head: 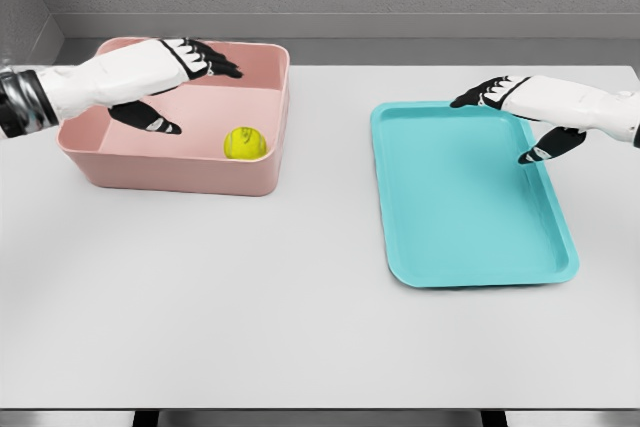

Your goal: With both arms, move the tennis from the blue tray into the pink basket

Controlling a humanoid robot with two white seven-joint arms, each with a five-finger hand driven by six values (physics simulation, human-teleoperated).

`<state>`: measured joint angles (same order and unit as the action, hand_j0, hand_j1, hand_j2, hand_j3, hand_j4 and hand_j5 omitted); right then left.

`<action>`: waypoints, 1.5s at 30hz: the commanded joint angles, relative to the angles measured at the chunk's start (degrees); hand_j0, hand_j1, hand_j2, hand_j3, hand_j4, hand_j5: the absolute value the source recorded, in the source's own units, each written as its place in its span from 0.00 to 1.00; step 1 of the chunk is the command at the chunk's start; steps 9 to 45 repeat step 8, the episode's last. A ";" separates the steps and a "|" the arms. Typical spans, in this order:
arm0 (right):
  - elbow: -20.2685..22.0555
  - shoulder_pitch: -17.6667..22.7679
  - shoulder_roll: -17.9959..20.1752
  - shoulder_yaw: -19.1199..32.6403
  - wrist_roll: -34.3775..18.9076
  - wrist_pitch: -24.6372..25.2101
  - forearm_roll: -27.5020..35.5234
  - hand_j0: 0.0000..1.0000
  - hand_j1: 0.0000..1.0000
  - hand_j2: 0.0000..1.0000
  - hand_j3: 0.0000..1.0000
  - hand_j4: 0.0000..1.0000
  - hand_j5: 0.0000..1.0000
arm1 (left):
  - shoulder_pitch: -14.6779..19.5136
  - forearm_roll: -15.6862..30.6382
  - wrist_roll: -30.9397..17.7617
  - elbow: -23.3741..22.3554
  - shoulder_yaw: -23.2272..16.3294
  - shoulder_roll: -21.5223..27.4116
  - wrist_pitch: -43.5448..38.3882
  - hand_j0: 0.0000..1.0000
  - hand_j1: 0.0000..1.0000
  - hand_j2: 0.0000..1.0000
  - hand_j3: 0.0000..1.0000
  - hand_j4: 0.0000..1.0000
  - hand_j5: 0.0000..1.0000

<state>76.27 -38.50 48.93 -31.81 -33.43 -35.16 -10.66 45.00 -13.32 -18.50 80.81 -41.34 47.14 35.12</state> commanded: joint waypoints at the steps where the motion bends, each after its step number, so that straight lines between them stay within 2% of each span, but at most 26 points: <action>1: 0.02 0.00 0.02 -0.01 0.03 0.16 0.37 1.00 1.00 1.00 1.00 1.00 1.00 | -0.18 4.52 0.04 6.81 -0.05 4.71 -0.12 1.00 1.00 1.00 1.00 1.00 1.00; 2: 0.02 0.00 0.02 -0.01 0.03 0.16 0.37 1.00 1.00 1.00 1.00 1.00 1.00 | -5.01 6.46 0.04 13.84 0.21 9.11 -0.12 1.00 1.00 1.00 1.00 1.00 1.00; 3: 0.02 0.00 0.20 -0.01 0.03 0.16 0.37 1.00 1.00 1.00 1.00 1.00 1.00 | -6.86 6.72 -0.05 17.54 0.30 11.92 -0.12 1.00 1.00 1.00 1.00 1.00 1.00; 4: 0.02 0.00 0.38 0.08 0.03 0.16 0.37 1.00 1.00 1.00 1.00 1.00 1.00 | -7.03 6.72 -0.05 18.42 0.65 12.10 -0.12 1.00 1.00 1.00 1.00 1.00 1.00; 6: 0.02 -0.09 0.20 -0.01 0.03 0.16 0.46 1.00 1.00 1.00 1.00 1.00 1.00 | -8.26 6.64 -0.13 18.60 0.74 12.19 -0.12 1.00 1.00 1.00 1.00 1.00 1.00; 45: 0.02 -0.18 0.11 0.08 0.03 0.16 0.37 1.00 1.00 1.00 1.00 1.00 1.00 | -8.26 6.72 -0.13 18.60 0.82 12.19 -0.12 1.00 1.00 1.00 1.00 1.00 1.00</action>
